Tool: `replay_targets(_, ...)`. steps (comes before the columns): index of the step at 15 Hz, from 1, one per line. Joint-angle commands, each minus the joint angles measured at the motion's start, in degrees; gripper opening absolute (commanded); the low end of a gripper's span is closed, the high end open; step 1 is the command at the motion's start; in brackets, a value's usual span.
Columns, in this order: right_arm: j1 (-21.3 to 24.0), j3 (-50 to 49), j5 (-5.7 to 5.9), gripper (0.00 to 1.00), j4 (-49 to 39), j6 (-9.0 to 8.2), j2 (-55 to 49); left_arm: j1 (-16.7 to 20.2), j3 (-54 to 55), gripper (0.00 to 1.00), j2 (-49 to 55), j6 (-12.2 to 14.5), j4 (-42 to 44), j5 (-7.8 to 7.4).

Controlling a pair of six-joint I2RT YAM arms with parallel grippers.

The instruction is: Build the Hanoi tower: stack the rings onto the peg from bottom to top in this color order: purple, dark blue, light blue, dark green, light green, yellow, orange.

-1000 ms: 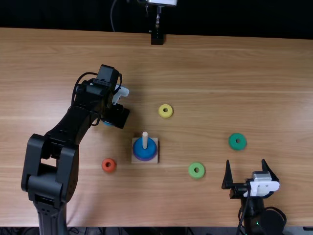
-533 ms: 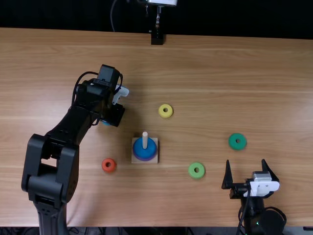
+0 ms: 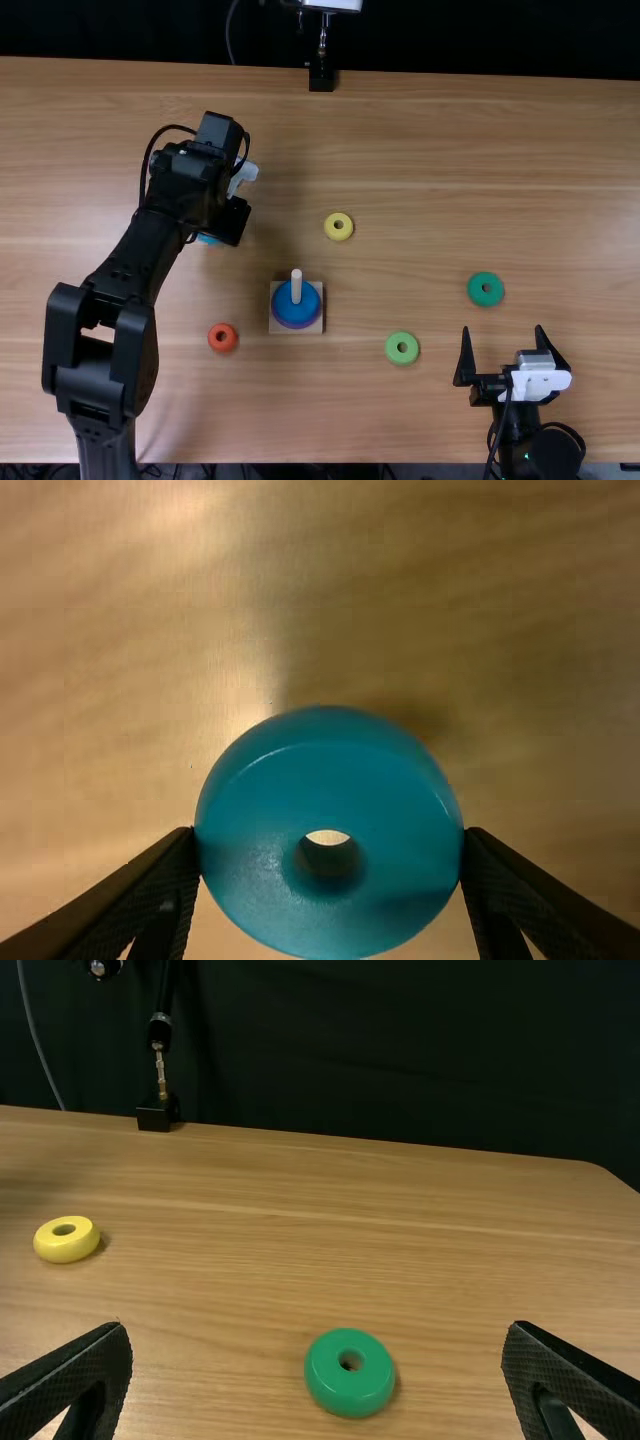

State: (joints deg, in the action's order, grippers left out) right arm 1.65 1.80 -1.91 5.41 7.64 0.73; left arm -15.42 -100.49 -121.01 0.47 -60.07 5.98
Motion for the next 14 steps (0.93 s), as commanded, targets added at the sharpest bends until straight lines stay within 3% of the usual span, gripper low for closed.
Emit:
replay_targets(1, 0.2, -0.9, 0.65, 1.0, 0.8, 0.17, -0.7, -1.4, -4.2, 0.0, 4.6, -5.8, -2.7, 0.24)
replay_targets(3, 0.2, -0.9, 0.75, 1.0, 0.8, 0.06, -0.7, -2.5, -8.0, 0.0, 7.3, -8.2, -6.4, -0.07)
replay_targets(6, 0.1, -0.9, 0.75, 1.0, 0.8, 0.06, -0.7, -4.6, -10.6, 0.0, 11.2, -13.8, -11.6, -0.18)
replay_targets(9, 0.1, -0.9, 0.65, 1.0, 0.8, 0.06, -0.7, -8.0, -13.5, 0.0, 13.9, -16.6, -18.1, -0.28)
replay_targets(14, 0.1, -0.9, 0.65, 1.0, 0.8, 0.06, -0.7, -14.5, -14.6, 0.0, 16.3, -22.4, -19.9, -0.28)
